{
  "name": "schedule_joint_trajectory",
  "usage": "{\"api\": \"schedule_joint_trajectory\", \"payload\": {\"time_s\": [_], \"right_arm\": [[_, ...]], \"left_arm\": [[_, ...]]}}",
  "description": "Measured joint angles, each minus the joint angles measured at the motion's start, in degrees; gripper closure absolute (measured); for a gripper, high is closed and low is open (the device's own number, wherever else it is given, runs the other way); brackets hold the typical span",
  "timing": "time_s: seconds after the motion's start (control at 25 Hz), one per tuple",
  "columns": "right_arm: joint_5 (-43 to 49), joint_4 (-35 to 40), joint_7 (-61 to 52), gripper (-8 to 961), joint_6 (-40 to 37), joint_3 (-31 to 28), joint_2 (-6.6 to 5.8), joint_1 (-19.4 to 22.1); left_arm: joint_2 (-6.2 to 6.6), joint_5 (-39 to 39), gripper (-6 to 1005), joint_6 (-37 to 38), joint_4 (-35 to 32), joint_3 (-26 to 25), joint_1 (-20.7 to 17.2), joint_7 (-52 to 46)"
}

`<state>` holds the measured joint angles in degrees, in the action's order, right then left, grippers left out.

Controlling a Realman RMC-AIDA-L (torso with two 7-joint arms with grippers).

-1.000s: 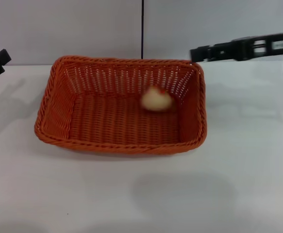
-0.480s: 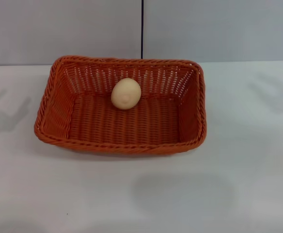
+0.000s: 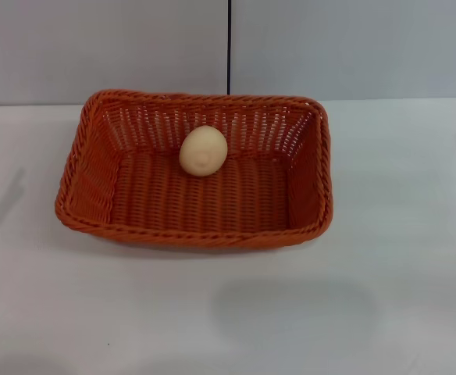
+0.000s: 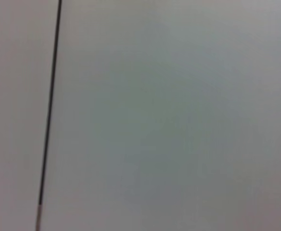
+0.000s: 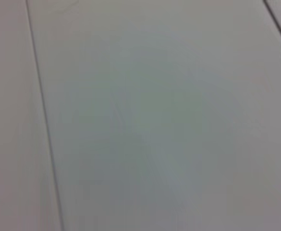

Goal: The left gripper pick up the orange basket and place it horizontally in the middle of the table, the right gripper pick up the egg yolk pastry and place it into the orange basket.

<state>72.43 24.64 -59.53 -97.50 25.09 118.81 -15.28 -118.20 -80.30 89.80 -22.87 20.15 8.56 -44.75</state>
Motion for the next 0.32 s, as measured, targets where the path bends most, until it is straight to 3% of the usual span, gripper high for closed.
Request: {"api": "schedule_joint_trajectory", "payload": {"time_s": [0.32], "right_arm": [[-0.1, -4.9, 8.5, 400, 3.9, -3.9, -0.04, -2.5]], "left_arm": [[0.04, 0.1, 193, 0.1, 3.9, -2.3, -0.3, 4.6]]}}
